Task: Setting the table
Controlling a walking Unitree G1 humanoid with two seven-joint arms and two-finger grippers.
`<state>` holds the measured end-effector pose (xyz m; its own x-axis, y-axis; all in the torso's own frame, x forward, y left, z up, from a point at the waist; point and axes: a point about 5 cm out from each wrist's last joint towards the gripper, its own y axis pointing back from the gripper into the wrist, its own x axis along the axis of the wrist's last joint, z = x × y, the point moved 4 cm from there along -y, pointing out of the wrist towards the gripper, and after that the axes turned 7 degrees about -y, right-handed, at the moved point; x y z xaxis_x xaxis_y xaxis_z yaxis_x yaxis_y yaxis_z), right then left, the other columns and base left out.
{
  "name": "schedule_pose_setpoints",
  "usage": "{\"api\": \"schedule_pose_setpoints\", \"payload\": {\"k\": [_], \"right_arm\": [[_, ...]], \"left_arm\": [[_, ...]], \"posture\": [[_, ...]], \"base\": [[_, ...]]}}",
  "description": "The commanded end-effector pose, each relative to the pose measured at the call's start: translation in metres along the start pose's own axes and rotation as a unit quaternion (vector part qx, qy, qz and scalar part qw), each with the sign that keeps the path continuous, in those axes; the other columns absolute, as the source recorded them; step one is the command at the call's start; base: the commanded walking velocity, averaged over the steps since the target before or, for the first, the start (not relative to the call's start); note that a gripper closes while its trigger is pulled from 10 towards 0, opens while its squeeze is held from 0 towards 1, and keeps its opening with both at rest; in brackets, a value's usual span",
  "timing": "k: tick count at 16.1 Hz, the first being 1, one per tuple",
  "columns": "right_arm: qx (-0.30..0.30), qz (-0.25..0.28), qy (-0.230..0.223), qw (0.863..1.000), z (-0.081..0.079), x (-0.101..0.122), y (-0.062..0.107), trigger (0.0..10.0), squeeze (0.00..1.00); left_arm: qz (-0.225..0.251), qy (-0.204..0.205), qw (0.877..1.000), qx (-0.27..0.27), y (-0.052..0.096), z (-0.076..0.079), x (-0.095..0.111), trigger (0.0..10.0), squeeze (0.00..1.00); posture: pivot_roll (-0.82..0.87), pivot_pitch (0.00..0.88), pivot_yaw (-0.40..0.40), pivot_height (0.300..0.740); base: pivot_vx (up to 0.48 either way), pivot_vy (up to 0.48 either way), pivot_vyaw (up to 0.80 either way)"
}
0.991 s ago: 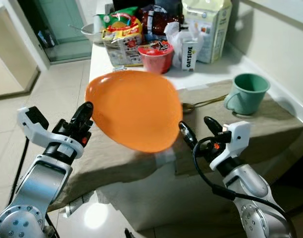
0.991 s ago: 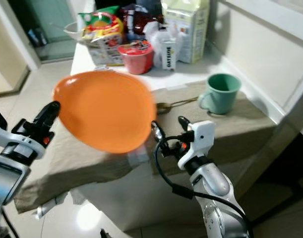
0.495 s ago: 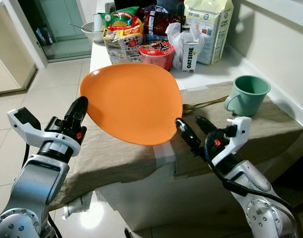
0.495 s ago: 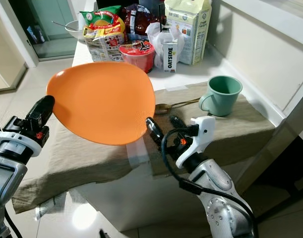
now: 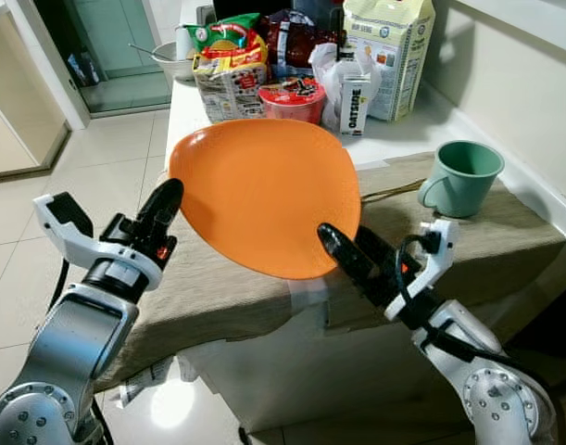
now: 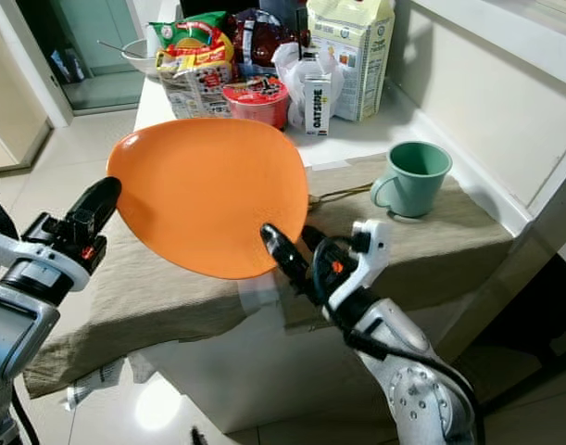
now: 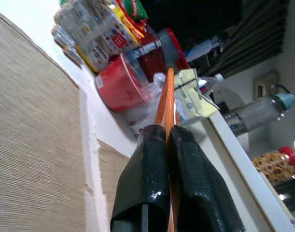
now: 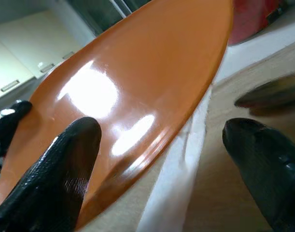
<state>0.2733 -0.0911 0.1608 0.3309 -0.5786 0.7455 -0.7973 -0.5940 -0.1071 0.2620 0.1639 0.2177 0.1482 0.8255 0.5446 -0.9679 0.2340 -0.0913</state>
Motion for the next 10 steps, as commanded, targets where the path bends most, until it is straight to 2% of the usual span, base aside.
{"api": "schedule_pose_setpoints", "payload": {"k": [1,4,8,9,10], "right_arm": [[0.003,0.002,0.003,1.000,-0.004,0.003,-0.003,10.0,0.00],[-0.009,0.004,0.016,1.000,0.000,0.000,-0.009,10.0,0.00],[-0.025,0.005,0.007,1.000,0.005,-0.002,-0.013,10.0,0.00],[-0.028,0.006,0.006,1.000,0.006,-0.002,-0.013,10.0,0.44],[-0.035,0.008,0.005,0.999,0.009,-0.003,-0.014,10.0,1.00]], "left_arm": [[-0.004,0.013,0.999,-0.035,0.000,0.011,-0.001,0.0,0.00],[-0.015,0.016,0.998,-0.055,-0.001,0.016,-0.004,0.0,0.00],[-0.028,0.021,0.997,-0.072,-0.003,0.023,-0.005,0.0,0.00],[-0.028,0.021,0.997,-0.073,-0.004,0.023,-0.005,0.0,0.00],[-0.029,0.021,0.997,-0.073,-0.004,0.024,-0.005,0.0,0.00]], "posture": [[-0.12,0.001,0.105,0.740],[-0.12,0.004,0.104,0.740],[-0.11,0.004,0.109,0.740],[-0.11,0.005,0.109,0.740],[-0.11,0.004,0.110,0.740]], "base": [[0.000,0.000,0.00],[0.000,0.000,0.00],[0.000,0.000,0.00],[0.000,0.000,0.00],[0.000,0.000,0.00]]}}
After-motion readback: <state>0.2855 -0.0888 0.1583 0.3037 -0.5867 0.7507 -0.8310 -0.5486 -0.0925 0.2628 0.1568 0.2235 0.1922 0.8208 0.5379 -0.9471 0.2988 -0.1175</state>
